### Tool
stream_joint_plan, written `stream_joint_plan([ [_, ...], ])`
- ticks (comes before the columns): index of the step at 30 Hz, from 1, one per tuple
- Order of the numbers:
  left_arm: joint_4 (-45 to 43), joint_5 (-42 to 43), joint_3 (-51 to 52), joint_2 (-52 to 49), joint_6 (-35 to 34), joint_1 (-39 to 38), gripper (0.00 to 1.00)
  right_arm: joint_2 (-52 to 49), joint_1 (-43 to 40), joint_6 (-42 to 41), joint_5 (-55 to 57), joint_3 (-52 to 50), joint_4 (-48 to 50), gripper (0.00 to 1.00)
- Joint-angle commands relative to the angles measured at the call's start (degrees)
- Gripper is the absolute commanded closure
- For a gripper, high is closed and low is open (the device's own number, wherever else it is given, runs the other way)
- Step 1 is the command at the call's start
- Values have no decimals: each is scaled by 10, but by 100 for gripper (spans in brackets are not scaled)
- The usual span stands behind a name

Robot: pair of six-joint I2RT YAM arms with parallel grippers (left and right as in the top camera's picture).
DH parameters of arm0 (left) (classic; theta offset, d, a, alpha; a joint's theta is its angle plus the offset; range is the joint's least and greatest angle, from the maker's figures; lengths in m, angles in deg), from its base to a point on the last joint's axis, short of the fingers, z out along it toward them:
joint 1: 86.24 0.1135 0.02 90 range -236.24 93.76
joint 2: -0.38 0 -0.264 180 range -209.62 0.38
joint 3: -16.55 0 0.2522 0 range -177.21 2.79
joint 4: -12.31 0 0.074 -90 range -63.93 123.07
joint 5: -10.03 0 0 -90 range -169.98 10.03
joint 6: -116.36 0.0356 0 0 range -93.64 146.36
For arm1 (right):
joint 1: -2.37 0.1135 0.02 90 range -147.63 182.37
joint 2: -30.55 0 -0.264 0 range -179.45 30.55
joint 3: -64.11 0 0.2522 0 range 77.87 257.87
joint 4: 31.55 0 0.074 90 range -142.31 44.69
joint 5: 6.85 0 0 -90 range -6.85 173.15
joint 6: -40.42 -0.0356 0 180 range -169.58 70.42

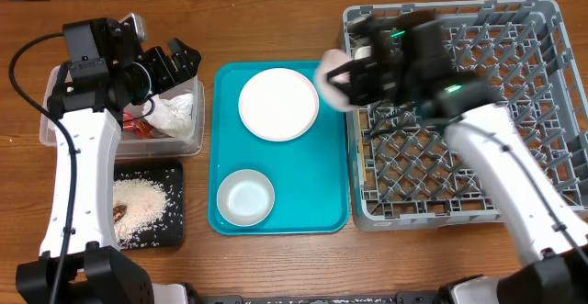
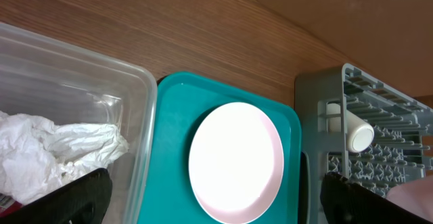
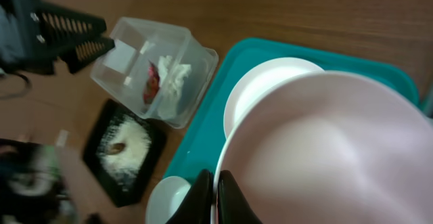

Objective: Sort waste into correct bins and load items into the dishwasher
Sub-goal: 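Lift the pink bowl with the right gripper and carry it over the rack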

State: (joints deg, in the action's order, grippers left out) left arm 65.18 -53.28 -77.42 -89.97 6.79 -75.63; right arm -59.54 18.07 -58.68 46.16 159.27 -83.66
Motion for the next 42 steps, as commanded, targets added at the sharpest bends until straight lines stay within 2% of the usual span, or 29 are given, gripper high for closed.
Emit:
stream_joint_plan([
  [1,-2,-5,-6,0,-3,-1,0,4,-95,3,-215,-7,-2,96],
  [7,-2,-5,-6,0,-3,-1,0,-24,-230,6,-323,-34,24,96],
  [10,-2,-5,-6,0,-3,-1,0,-62,-269,6,-418,-47,68,96],
  [15,-2,-5,-6,0,-3,-1,0,-138,-290,1,-504,-47,118,96],
  [23,-2,-5,-6,0,-3,-1,0,-219,-290,2,-505,-47,132,96],
  [32,-2,-5,-6,0,-3,-1,0,-234,-292,1,-437,-47,132,96],
  [35,-2,-5,-6,0,-3,-1,0,-234,-292,-43,-442,-47,141,96],
  [39,-2,-5,-6,0,-3,-1,0,-234,-292,-165,-454,-47,223,96],
  [42,-2,-5,-6,0,-3,-1,0,-234,-292,-207,-453,-47,266,96],
])
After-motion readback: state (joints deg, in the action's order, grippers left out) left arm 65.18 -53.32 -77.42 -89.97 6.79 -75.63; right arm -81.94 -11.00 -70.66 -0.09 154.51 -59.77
